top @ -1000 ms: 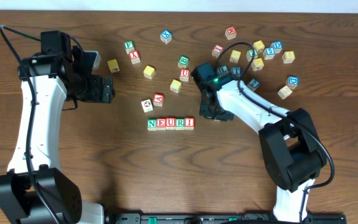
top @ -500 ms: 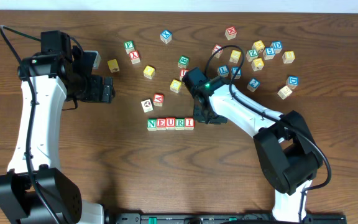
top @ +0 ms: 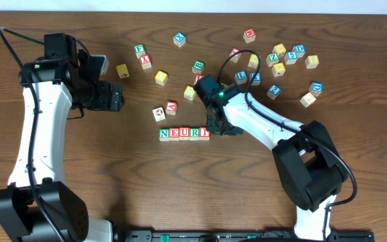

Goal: Spell out NEURIPS
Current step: 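Carry the P block to the right end of the NEURI row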

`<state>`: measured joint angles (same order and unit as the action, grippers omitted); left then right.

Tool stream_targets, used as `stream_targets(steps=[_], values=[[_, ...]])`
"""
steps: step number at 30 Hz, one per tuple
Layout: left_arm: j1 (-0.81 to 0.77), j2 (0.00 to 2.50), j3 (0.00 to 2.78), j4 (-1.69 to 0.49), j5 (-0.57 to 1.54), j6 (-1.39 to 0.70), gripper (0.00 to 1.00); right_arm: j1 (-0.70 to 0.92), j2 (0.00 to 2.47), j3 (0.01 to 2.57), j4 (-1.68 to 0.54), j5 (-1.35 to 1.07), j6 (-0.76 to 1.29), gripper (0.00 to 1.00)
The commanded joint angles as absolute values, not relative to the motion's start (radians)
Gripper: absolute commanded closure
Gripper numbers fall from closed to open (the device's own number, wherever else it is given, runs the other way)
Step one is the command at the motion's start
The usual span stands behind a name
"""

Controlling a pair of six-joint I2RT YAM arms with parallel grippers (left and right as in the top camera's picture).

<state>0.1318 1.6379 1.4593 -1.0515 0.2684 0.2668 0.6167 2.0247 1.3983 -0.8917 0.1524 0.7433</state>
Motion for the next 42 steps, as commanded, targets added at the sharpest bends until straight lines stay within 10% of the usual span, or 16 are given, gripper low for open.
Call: stream_targets(steps=[1, 42], values=[[0.131, 1.623, 1.479, -1.058, 0.279, 0.279, 0.05, 0.630, 2.031, 1.393, -0.887, 0.124, 0.755, 0.81], [0.131, 1.623, 1.479, -1.058, 0.279, 0.279, 0.05, 0.630, 2.005, 1.393, -0.875, 0.125, 0.754, 0.84]])
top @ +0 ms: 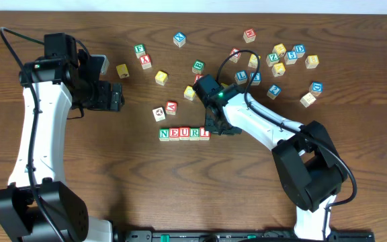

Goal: Spell out NEURIPS
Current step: 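Carry the P block to the right end of the NEURI row, then lower the P block right of the I block and open the gripper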

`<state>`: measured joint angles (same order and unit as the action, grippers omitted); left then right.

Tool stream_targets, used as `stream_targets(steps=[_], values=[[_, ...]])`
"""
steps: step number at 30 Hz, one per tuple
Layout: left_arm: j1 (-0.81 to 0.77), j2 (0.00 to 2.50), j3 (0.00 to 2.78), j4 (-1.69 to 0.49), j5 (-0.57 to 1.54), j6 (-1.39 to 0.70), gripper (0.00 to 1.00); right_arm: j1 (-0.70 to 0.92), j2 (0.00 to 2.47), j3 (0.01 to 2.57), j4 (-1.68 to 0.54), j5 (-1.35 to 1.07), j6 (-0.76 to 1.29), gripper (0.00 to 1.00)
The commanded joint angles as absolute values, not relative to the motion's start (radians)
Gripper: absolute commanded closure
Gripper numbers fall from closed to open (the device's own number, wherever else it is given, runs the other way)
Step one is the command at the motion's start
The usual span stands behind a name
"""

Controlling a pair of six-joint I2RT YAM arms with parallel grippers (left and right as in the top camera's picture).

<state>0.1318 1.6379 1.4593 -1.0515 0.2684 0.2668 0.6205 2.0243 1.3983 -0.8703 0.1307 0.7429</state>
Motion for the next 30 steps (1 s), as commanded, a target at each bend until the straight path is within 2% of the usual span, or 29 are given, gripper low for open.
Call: stream_targets(steps=[1, 30], values=[[0.131, 1.623, 1.479, -1.057, 0.279, 0.279, 0.05, 0.630, 2.005, 1.393, -0.875, 0.125, 0.754, 0.84], [0.131, 1.623, 1.479, -1.058, 0.279, 0.279, 0.05, 0.651, 1.951, 1.393, -0.899, 0.128, 0.748, 0.84]])
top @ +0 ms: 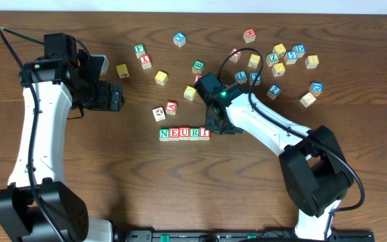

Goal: Spell out NEURIPS
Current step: 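Lower the P block right of the I block and open the gripper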

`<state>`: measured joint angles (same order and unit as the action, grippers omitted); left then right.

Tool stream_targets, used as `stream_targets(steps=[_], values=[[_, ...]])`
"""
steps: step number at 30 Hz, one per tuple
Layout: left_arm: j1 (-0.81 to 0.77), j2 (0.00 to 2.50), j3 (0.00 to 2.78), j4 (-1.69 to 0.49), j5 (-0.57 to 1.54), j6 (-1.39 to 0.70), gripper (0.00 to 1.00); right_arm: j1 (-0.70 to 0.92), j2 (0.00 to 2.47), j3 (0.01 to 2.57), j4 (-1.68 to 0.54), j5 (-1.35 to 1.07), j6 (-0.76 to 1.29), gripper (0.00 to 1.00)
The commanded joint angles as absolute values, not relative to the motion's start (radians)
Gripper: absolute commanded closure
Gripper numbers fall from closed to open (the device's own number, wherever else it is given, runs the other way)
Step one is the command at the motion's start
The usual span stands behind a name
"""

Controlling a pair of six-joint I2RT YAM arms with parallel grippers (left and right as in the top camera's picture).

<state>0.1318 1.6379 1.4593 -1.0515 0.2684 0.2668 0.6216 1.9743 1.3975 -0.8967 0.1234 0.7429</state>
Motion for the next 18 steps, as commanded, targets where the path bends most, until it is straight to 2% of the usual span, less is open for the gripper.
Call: stream_targets(steps=[1, 18], values=[[0.131, 1.623, 1.479, -1.057, 0.279, 0.279, 0.05, 0.657, 1.951, 1.393, -0.897, 0.128, 0.748, 0.84], [0.131, 1.623, 1.479, -1.058, 0.279, 0.279, 0.05, 0.696, 1.951, 1.393, -0.911, 0.175, 0.771, 0.83]])
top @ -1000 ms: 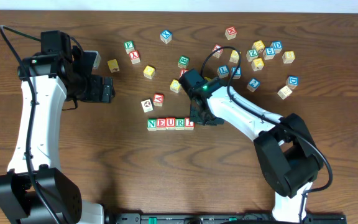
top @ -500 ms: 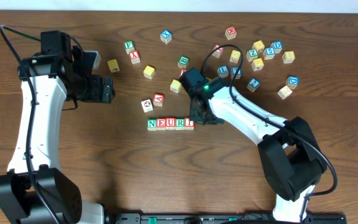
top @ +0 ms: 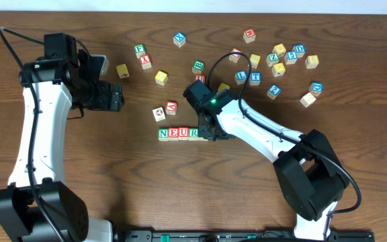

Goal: Spell out NEURIPS
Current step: 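Lower the P block right of the I block and open the gripper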

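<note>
A row of letter blocks (top: 177, 133) reading N, E, U, R lies at mid-table. My right gripper (top: 209, 130) sits low over the row's right end and covers whatever block is there. Its fingers are dark and I cannot make out how wide they stand. My left gripper (top: 117, 96) hovers at the left of the table, open and empty, well away from the row. A blue S block (top: 299, 49) lies among the loose blocks at the far right.
Loose letter blocks are scattered along the far side: a yellow one (top: 121, 70), a green one (top: 140, 49), a blue one (top: 179, 38), a red one (top: 250, 34). Two blocks (top: 164, 110) lie just behind the row. A cluster (top: 281, 57) sits at the back right.
My right arm has swung left, so its gripper now covers the I block at the row's right end instead of standing beside it. The left arm has not moved.
The row read N, E, U, R, I throughout the earlier moments, with my right gripper low just to the right of the I and shifting only slightly. Now that gripper is over the I, hiding it. My left arm stayed still all along.
</note>
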`<state>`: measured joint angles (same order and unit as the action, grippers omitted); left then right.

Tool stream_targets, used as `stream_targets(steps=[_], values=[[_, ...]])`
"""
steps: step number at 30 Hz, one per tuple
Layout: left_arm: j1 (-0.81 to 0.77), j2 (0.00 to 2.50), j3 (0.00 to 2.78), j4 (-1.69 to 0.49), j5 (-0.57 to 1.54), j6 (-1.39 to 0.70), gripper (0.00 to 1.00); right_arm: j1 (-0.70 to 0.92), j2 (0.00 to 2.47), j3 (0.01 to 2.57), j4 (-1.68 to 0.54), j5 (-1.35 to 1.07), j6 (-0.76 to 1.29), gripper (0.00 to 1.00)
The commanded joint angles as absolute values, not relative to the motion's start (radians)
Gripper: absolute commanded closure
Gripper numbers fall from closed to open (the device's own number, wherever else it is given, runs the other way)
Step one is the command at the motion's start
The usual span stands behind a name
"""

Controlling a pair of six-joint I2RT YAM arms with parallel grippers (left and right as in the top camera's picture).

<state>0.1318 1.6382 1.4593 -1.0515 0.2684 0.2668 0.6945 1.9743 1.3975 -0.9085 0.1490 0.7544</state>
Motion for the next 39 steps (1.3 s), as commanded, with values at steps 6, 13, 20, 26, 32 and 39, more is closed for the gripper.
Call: stream_targets(steps=[6, 13, 20, 26, 32, 39], values=[[0.131, 1.623, 1.479, -1.058, 0.279, 0.279, 0.05, 0.696, 1.951, 1.393, -0.909, 0.175, 0.774, 0.83], [0.131, 1.623, 1.479, -1.057, 0.279, 0.279, 0.05, 0.697, 1.956, 1.393, -0.909, 0.182, 0.774, 0.83], [0.132, 1.623, 1.479, -1.058, 0.279, 0.279, 0.05, 0.697, 1.976, 1.392, -0.908, 0.182, 0.774, 0.84], [0.131, 1.623, 1.479, -1.058, 0.279, 0.279, 0.05, 0.696, 1.977, 1.391, -0.908, 0.185, 0.775, 0.83], [0.131, 1.623, 1.479, -1.057, 0.279, 0.280, 0.05, 0.696, 1.977, 1.374, -0.900, 0.186, 0.779, 0.82], [0.131, 1.623, 1.479, -1.058, 0.279, 0.279, 0.05, 0.694, 1.977, 1.338, -0.873, 0.184, 0.785, 0.83]])
